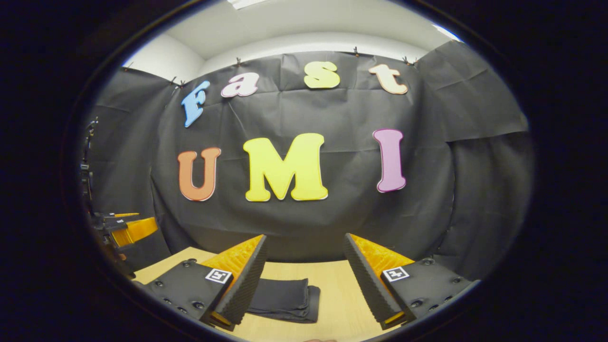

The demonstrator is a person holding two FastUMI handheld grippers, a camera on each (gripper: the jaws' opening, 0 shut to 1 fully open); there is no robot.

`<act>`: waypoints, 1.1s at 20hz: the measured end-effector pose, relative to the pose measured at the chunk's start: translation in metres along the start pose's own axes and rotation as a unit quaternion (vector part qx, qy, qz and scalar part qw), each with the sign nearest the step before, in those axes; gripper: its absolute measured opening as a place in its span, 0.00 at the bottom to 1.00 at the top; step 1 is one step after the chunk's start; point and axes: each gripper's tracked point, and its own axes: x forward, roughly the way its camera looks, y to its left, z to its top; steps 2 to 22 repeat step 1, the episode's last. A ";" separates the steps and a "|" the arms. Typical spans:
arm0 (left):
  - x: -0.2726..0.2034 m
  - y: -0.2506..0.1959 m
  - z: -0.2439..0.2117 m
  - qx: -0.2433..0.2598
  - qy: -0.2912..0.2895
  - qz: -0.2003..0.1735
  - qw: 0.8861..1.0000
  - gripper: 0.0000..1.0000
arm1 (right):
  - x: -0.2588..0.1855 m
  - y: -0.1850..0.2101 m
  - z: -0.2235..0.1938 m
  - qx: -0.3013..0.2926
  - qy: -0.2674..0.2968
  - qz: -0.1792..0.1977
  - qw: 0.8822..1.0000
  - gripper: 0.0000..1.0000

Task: Grasp the waist and the cuffs of the jeans and fold them to make the two legs overlap; first hold the waist and fold one-third of the jeans toward the cuffs, then hold the cuffs and fold the remaining one-third in the same direction to finish folding.

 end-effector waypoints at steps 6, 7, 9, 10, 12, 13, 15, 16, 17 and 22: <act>-0.002 0.001 0.001 -0.002 0.000 0.000 1.000 0.98 | -0.002 0.001 0.001 0.000 -0.001 0.001 1.000 0.94; -0.002 0.001 0.001 -0.002 0.000 0.000 1.000 0.98 | -0.002 0.001 0.001 0.000 -0.001 0.001 1.000 0.94; -0.002 0.001 0.001 -0.002 0.000 0.000 1.000 0.98 | -0.002 0.001 0.001 0.000 -0.001 0.001 1.000 0.94; -0.002 0.001 0.001 -0.002 0.000 0.000 1.000 0.98 | -0.002 0.001 0.001 0.000 -0.001 0.001 1.000 0.94; -0.002 0.001 0.001 -0.002 0.000 0.000 1.000 0.98 | -0.002 0.001 0.001 0.000 -0.001 0.001 1.000 0.94; -0.002 0.001 0.001 -0.002 0.000 0.000 1.000 0.98 | -0.002 0.001 0.001 0.000 -0.001 0.001 1.000 0.94; -0.002 0.001 0.001 -0.002 0.000 0.000 1.000 0.98 | -0.002 0.001 0.001 0.000 -0.001 0.001 1.000 0.94; -0.002 0.001 0.001 -0.002 0.000 0.000 1.000 0.98 | -0.002 0.001 0.001 0.000 -0.001 0.001 1.000 0.94; -0.002 0.001 0.001 -0.002 0.000 0.000 1.000 0.98 | -0.002 0.001 0.001 0.000 -0.001 0.001 1.000 0.94; -0.002 0.001 0.001 -0.002 0.000 0.000 1.000 0.98 | -0.002 0.001 0.001 0.000 -0.001 0.001 1.000 0.94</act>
